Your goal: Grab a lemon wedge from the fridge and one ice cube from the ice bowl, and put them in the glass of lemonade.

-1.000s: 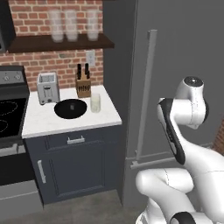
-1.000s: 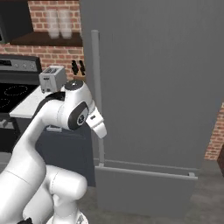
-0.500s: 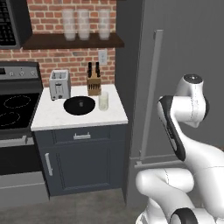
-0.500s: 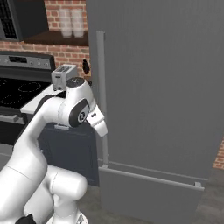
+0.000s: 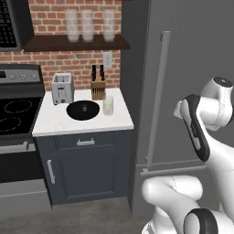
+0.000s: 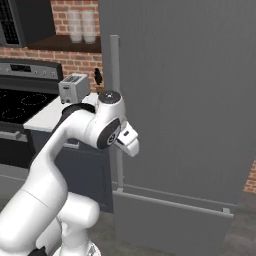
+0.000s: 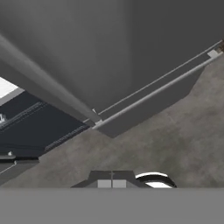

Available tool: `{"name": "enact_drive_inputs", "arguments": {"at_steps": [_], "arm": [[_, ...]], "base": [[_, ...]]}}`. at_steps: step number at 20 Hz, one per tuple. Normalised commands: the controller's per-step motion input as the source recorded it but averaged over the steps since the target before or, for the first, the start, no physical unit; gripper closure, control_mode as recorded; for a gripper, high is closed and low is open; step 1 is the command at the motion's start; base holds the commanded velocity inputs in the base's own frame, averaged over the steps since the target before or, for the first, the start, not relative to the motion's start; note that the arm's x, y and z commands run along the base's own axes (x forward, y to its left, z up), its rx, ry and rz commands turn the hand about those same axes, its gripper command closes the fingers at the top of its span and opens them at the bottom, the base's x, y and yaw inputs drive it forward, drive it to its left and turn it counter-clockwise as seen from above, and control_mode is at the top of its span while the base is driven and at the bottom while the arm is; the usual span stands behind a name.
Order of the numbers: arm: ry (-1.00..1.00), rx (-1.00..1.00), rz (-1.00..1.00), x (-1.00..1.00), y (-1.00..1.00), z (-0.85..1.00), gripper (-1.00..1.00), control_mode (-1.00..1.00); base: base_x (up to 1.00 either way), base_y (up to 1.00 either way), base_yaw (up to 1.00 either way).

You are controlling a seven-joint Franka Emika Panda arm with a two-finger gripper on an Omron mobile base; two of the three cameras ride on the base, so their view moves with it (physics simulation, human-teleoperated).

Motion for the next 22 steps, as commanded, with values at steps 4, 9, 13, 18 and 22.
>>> {"name": "enact_drive_inputs", "arguments": {"at_steps": [4, 9, 13, 18, 22], "arm": [[0.00, 0.00, 0.24, 0.17, -0.19, 0.00, 1.00, -1.00], [-0.03, -0.03, 0.18, 0.26, -0.05, 0.03, 1.00, -1.00], [-0.15, -0.13, 0.12, 0.17, 0.09, 0.19, 1.00, -1.00], [-0.27, -0.16, 0.10, 0.32, 0.26, 0.33, 1.00, -1.00], [-0.37, -0.23, 0.10, 0.33, 0.48, 0.18, 1.00, -1.00]], "base": [[0.00, 0.00, 0.00], [0.00, 0.00, 0.00], [0.00, 0.00, 0.00], [0.00, 0.00, 0.00], [0.00, 0.00, 0.00]]}}
